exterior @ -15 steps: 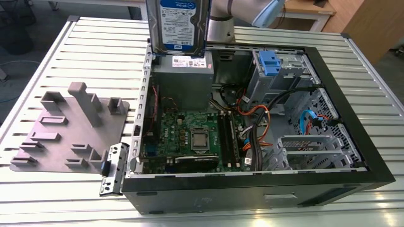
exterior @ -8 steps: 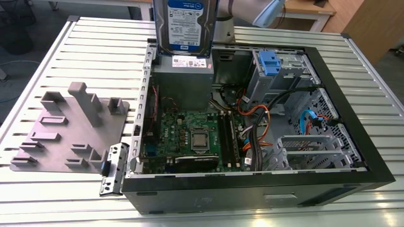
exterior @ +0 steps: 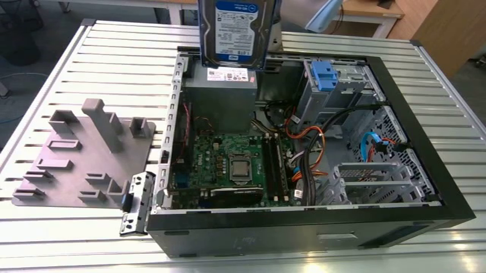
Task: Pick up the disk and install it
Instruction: 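Pick up the disk, then insert the disk into the insertion slot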
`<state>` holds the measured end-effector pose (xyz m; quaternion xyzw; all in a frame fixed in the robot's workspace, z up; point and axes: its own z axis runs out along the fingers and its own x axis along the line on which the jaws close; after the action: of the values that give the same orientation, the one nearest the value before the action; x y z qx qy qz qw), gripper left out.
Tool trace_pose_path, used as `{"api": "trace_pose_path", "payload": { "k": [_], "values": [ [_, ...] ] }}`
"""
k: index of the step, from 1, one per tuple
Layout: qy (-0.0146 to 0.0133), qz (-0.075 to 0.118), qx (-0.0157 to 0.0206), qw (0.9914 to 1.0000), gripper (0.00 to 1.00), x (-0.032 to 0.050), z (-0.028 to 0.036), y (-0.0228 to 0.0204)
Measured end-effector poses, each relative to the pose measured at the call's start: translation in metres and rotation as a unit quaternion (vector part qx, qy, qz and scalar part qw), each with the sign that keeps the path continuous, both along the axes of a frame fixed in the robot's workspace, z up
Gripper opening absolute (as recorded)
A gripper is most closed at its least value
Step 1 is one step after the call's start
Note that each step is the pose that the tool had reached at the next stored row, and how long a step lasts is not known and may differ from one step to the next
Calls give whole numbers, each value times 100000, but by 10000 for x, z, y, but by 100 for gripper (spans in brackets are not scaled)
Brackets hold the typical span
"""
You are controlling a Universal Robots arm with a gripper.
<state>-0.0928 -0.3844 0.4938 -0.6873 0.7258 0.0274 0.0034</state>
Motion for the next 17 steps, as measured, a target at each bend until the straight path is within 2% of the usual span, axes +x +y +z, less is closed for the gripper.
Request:
{"api": "trace_pose_path", "payload": {
  "k": [17],
  "values": [
    [6,0,0,100000,35,431,-1,0]
  ]
}}
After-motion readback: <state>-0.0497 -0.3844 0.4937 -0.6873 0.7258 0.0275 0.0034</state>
